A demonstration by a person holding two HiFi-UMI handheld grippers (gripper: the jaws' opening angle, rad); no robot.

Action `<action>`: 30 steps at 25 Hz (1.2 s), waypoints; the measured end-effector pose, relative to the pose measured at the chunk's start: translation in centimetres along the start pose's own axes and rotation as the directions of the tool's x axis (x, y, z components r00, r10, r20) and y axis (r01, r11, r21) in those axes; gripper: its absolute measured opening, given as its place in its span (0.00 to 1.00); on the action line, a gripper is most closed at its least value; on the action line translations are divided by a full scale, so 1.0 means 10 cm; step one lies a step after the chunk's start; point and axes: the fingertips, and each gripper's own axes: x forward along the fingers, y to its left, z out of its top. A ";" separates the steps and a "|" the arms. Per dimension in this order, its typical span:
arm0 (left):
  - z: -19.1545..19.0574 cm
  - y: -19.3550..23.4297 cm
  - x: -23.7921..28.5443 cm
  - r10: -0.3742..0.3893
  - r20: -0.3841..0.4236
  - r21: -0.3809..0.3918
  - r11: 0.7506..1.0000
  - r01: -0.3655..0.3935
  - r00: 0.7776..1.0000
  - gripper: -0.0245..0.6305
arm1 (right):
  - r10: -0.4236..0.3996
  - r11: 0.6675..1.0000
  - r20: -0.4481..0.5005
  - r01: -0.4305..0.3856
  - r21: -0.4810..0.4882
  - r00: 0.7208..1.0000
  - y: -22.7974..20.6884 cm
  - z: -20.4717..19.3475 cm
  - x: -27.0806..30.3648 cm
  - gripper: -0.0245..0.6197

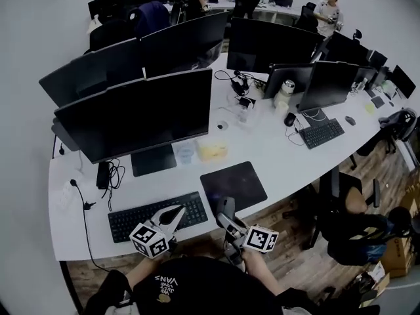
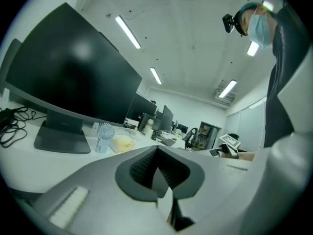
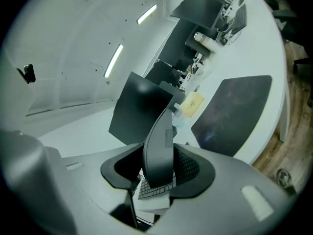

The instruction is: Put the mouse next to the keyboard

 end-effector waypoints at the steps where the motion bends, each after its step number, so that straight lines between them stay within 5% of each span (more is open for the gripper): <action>1: 0.03 0.04 0.07 0.029 0.016 -0.007 1.000 -0.029 0.999 0.04 | 0.004 1.000 -0.035 -0.005 -0.007 0.999 -0.06 0.07 0.06 0.31; 7: 0.14 0.11 0.32 0.210 0.113 -0.058 0.977 -0.205 0.971 0.04 | 0.042 0.995 -0.242 -0.062 -0.079 0.969 -0.32 0.53 0.38 0.32; 14: 0.07 0.17 0.35 0.387 0.159 -0.103 0.922 -0.374 0.908 0.04 | 0.064 0.984 -0.405 -0.126 -0.128 0.912 -0.52 0.77 0.73 0.31; 25: -0.11 0.18 -0.09 0.606 0.182 -0.180 0.795 -0.580 0.774 0.04 | -0.001 0.962 -0.633 -0.173 -0.213 0.775 -0.78 0.40 1.19 0.32; 30: -0.16 0.17 -0.22 0.646 0.180 -0.196 0.763 -0.616 0.742 0.04 | -0.063 0.953 -0.701 -0.165 -0.253 0.710 -0.92 0.16 1.30 0.31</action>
